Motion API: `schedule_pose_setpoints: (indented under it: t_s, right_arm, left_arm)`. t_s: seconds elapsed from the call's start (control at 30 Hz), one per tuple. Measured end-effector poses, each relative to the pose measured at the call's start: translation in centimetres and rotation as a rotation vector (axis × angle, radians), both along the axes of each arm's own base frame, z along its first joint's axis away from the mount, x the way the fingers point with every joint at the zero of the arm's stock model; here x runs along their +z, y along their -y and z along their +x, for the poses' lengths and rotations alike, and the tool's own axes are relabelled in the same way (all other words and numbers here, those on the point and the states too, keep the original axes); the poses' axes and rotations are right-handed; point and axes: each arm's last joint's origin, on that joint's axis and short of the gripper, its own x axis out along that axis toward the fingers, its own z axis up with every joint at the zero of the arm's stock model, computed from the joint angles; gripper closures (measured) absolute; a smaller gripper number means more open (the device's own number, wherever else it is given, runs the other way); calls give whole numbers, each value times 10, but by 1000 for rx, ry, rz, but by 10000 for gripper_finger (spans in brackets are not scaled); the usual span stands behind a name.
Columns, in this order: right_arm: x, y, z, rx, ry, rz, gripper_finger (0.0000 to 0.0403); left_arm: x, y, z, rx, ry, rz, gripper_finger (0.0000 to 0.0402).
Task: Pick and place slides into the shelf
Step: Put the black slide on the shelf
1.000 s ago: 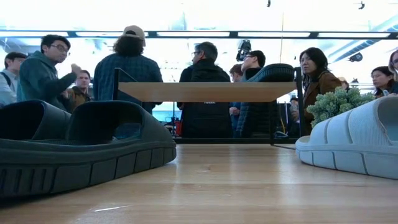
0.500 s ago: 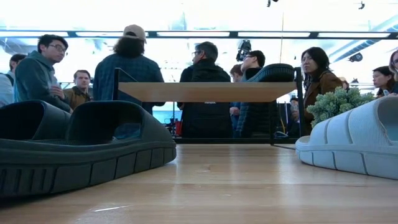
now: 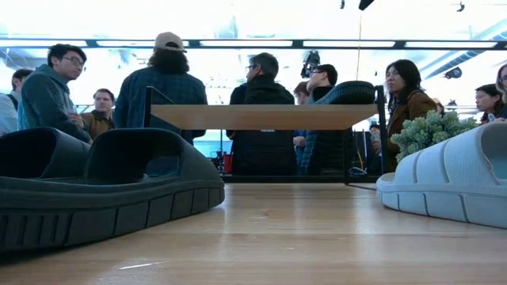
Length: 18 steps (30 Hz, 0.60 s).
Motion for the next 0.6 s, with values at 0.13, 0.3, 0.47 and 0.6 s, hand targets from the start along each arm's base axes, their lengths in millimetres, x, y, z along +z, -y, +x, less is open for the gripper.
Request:
schedule_pose_setpoints:
  t_s: [0.13, 0.3, 0.47, 0.6]
  right_arm:
    - [0, 0, 2, 4, -7, -3, 243]
    - [0, 0, 3, 4, 2, -1, 243]
    - [-2, -1, 5, 4, 6, 0, 243]
    - [-3, -1, 6, 4, 4, 0, 243]
  left_arm:
    - [-7, 0, 3, 15, -28, 55, 218]
    - [-11, 0, 4, 15, -34, 73, 295]
    - [-18, -3, 3, 9, -39, 105, 361]
    - [-21, -6, 3, 12, -44, 126, 394]
